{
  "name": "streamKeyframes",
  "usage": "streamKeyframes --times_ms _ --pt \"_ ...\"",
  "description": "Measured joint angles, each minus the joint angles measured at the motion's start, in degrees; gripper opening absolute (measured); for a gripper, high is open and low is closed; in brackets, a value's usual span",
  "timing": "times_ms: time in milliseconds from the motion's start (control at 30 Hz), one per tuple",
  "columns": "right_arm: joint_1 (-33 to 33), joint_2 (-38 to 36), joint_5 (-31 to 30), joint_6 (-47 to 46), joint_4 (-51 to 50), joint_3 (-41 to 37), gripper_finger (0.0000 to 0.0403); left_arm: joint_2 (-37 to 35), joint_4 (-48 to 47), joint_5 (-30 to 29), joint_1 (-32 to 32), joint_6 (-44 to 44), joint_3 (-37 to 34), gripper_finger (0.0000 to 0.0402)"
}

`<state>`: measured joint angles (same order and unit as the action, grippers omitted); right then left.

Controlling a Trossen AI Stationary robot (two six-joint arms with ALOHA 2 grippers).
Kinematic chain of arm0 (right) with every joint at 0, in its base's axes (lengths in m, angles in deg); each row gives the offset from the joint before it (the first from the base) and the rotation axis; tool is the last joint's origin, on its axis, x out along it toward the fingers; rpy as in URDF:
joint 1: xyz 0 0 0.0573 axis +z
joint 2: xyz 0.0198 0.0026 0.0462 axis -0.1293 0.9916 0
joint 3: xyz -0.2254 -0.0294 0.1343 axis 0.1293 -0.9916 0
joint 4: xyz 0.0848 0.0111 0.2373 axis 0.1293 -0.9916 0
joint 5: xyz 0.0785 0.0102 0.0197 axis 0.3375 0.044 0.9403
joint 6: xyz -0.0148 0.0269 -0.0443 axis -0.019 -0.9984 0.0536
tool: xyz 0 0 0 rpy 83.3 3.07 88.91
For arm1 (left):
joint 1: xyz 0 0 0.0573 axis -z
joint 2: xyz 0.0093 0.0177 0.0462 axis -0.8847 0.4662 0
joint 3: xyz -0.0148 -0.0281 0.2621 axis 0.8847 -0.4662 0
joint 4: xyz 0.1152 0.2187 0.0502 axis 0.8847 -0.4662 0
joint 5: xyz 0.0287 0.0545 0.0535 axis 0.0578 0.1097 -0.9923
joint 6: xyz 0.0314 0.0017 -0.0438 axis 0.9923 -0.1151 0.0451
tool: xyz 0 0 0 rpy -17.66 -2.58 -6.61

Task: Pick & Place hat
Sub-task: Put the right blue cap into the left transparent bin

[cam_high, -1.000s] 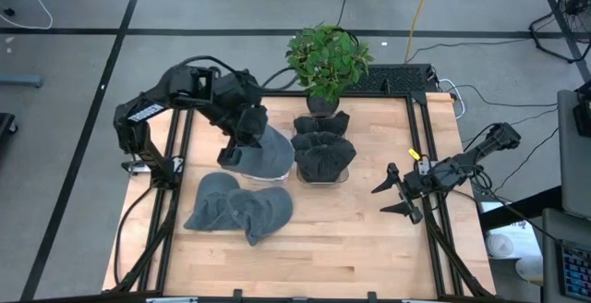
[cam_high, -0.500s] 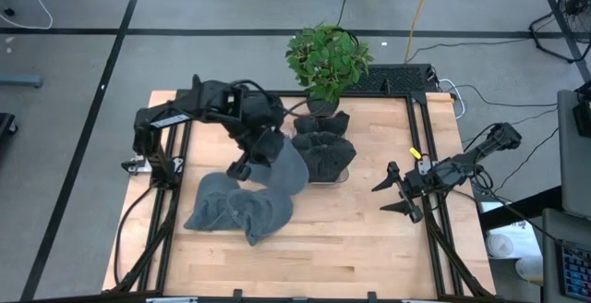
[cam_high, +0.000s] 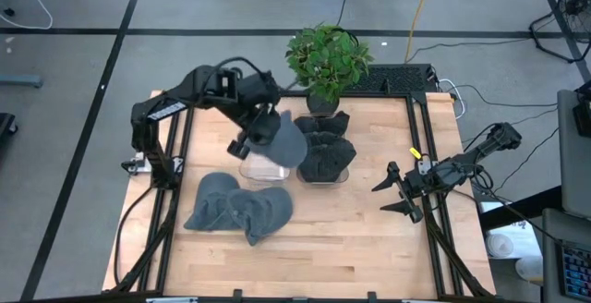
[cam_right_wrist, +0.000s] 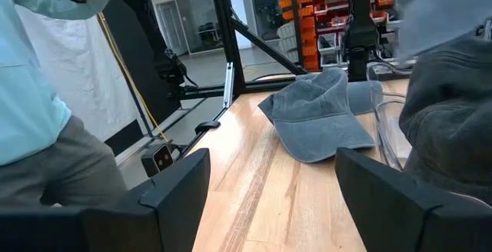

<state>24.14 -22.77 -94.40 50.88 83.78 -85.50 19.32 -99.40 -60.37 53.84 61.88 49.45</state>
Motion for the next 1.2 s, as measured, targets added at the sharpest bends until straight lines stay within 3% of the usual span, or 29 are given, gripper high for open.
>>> streamKeyframes --times_ms 700,1200 --pt "0.0 0.0 0.06 0.0 0.02 0.0 0.0267 -0.1 0.0 -2.88 -14.53 13.45 -0.09 0.0012" --pt "0.01 0.0 0.07 -0.01 0.02 0.0 0.0267 -0.04 4.06 -3.88 -20.08 17.05 -14.75 0.0012"
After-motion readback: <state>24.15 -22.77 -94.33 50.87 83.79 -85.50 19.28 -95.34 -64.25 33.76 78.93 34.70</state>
